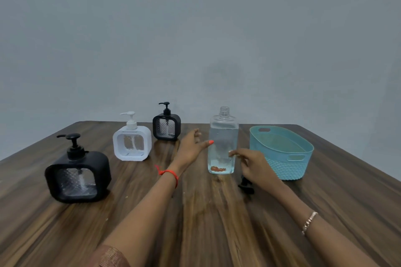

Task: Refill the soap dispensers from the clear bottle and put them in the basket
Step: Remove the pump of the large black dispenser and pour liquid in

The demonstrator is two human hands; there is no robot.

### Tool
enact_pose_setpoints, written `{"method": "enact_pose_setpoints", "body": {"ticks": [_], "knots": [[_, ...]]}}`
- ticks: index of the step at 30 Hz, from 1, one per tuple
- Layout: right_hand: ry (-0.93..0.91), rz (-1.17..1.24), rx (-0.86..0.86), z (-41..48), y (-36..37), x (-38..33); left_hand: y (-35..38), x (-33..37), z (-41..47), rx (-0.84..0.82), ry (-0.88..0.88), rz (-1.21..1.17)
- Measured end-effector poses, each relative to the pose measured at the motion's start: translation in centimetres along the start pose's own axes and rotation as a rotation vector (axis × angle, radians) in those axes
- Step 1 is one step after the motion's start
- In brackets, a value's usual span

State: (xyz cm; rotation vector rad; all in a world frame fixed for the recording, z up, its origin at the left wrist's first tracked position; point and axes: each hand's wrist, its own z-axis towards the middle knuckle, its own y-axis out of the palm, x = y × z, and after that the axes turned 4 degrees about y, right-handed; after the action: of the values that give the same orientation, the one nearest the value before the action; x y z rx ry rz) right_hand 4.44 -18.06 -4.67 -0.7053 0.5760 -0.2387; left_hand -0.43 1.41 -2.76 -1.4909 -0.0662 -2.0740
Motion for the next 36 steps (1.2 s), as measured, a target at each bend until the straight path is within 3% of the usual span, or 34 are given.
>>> {"method": "enact_pose_setpoints", "body": {"ticks": [7,13,20,22,26,29,36], "knots": [[-0.086,0.312,0.055,3.8,5.0,-12.3,-9.3,3.0,-4.2,0.17,0.141,0.149],[0.122,0.46,-0.146,6.3,11.2,-20.8,-17.9,3.3,-10.3,0.321,0.179,0.209],[0.199,0.539,-0.324,6.9,16.6,-26.1,-24.2,0.1,-14.9,0.68,0.191,0.194],[0.215,0.535,-0.347,7.1,17.6,-27.0,-25.1,-1.9,-15.3,0.639,0.061,0.21],[0.229,0.506,-0.328,7.4,18.7,-28.4,-25.9,-5.1,-15.4,0.385,-0.198,0.167],[0.243,0.456,-0.295,7.7,19.1,-28.7,-25.6,-6.0,-15.0,0.308,-0.177,0.217],[0.169,0.322,-0.371,8.3,17.9,-26.8,-24.4,-6.6,-13.4,0.366,-0.173,0.136]]}}
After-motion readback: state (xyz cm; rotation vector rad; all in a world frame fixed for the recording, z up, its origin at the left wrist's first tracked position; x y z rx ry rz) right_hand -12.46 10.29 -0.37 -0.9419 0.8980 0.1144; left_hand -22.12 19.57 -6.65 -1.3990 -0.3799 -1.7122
